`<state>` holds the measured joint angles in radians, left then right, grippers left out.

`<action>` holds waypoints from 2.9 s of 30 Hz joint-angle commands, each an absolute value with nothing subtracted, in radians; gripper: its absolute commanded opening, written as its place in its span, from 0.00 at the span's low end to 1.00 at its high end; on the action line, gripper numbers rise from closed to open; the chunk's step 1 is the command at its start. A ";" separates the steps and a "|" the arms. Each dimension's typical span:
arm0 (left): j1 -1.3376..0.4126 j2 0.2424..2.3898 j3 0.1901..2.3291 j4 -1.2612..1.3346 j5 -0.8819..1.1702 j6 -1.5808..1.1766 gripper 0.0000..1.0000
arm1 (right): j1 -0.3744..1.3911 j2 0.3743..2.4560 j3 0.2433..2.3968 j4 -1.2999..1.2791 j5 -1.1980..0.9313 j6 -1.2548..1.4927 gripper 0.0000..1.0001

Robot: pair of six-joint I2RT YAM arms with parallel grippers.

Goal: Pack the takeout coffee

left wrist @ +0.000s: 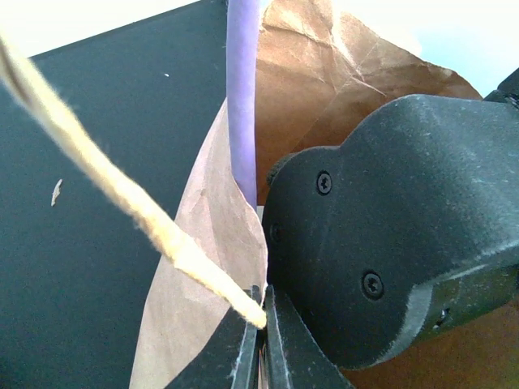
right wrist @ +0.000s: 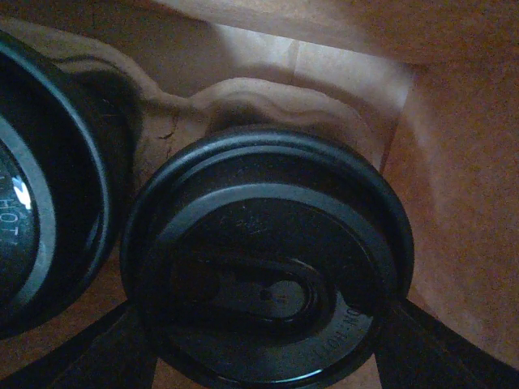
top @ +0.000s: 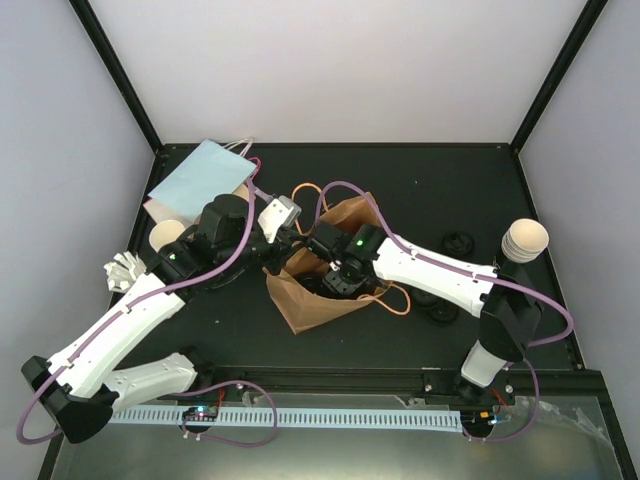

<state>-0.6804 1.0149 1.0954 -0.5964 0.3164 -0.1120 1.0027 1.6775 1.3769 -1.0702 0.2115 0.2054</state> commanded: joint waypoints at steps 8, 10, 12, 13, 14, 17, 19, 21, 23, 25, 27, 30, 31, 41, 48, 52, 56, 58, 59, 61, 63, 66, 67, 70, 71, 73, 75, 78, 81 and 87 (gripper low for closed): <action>-0.697 1.011 1.083 -0.674 0.325 -0.092 0.03 | 1.009 1.660 1.209 -1.153 0.071 0.268 0.40; -0.698 1.012 1.083 -0.675 0.326 -0.091 0.03 | 1.009 1.646 1.192 -1.152 0.069 0.275 0.40; -0.697 1.012 1.083 -0.676 0.335 -0.089 0.03 | 1.009 1.635 1.182 -1.149 0.069 0.278 0.40; -0.696 1.013 1.084 -0.676 0.340 -0.088 0.03 | 1.009 1.634 1.180 -1.147 0.070 0.278 0.40; -0.698 1.014 1.085 -0.676 0.349 -0.087 0.03 | 1.009 1.636 1.182 -1.144 0.071 0.277 0.40; -0.706 1.019 1.090 -0.679 0.368 -0.083 0.04 | 1.008 1.662 1.210 -1.141 0.073 0.264 0.40; -0.713 1.021 1.093 -0.679 0.368 -0.086 0.04 | 1.008 1.695 1.244 -1.143 0.075 0.253 0.40; -0.716 1.020 1.094 -0.678 0.367 -0.090 0.04 | 1.009 1.729 1.282 -1.141 0.076 0.242 0.41; -0.720 1.021 1.092 -0.679 0.365 -0.093 0.04 | 1.009 1.757 1.311 -1.137 0.076 0.232 0.41; -0.723 1.020 1.092 -0.678 0.363 -0.097 0.04 | 1.009 1.779 1.330 -1.131 0.070 0.225 0.40; -0.726 1.021 1.092 -0.680 0.361 -0.098 0.04 | 1.009 1.786 1.333 -1.128 0.069 0.224 0.40; -0.728 1.022 1.095 -0.684 0.351 -0.098 0.04 | 1.008 1.766 1.326 -1.130 0.069 0.228 0.40; -0.727 1.022 1.095 -0.685 0.349 -0.098 0.04 | 1.008 1.754 1.324 -1.133 0.072 0.230 0.40; -0.729 1.035 1.101 -0.685 0.343 -0.103 0.04 | 1.009 1.668 1.373 -1.165 0.109 0.240 0.64; -0.731 1.043 1.112 -0.692 0.337 -0.098 0.04 | 1.009 1.626 1.528 -1.203 0.179 0.239 1.00; -0.732 1.047 1.119 -0.696 0.333 -0.095 0.04 | 1.009 1.592 1.590 -1.210 0.162 0.233 1.00; -0.732 1.055 1.125 -0.697 0.332 -0.095 0.04 | 1.011 1.551 1.597 -1.199 0.136 0.227 1.00; -0.732 1.061 1.130 -0.699 0.332 -0.095 0.04 | 1.011 1.523 1.595 -1.179 0.117 0.223 1.00; -0.733 1.064 1.132 -0.699 0.332 -0.095 0.04 | 1.011 1.508 1.596 -1.169 0.107 0.222 1.00; -0.734 1.067 1.136 -0.700 0.331 -0.095 0.04 | 1.011 1.475 1.597 -1.139 0.085 0.222 1.00; -0.733 1.073 1.140 -0.702 0.328 -0.096 0.04 | 1.011 1.442 1.606 -1.113 0.055 0.220 1.00; -0.733 1.075 1.145 -0.704 0.321 -0.097 0.04 | 1.010 1.395 1.629 -1.084 0.035 0.225 1.00; -0.733 1.076 1.146 -0.703 0.320 -0.097 0.04 | 1.011 1.377 1.637 -1.075 0.043 0.232 1.00; -0.733 1.079 1.149 -0.705 0.318 -0.097 0.04 | 1.010 1.335 1.651 -1.063 0.088 0.251 1.00; -0.733 1.082 1.151 -0.707 0.317 -0.097 0.04 | 1.010 1.326 1.661 -1.073 0.107 0.254 1.00; -0.733 1.084 1.156 -0.709 0.312 -0.099 0.04 | 1.009 1.325 1.684 -1.110 0.147 0.260 1.00; -0.733 1.085 1.160 -0.708 0.299 -0.105 0.04 | 1.009 1.326 1.706 -1.152 0.205 0.267 1.00; -0.733 1.083 1.169 -0.698 0.248 -0.126 0.04 | 1.009 1.307 1.720 -1.184 0.269 0.282 1.00; -0.732 1.090 1.189 -0.687 0.204 -0.152 0.05 | 1.009 1.271 1.706 -1.185 0.343 0.312 1.00; -0.727 1.172 1.261 -0.665 0.187 -0.197 0.05 | 0.986 1.192 1.618 -1.224 0.580 0.450 1.00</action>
<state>-0.7280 1.1149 1.1942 -0.6598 0.2184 -0.1516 1.0046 1.2430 1.6569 -1.1679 0.3637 0.3290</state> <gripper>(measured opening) 0.052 1.000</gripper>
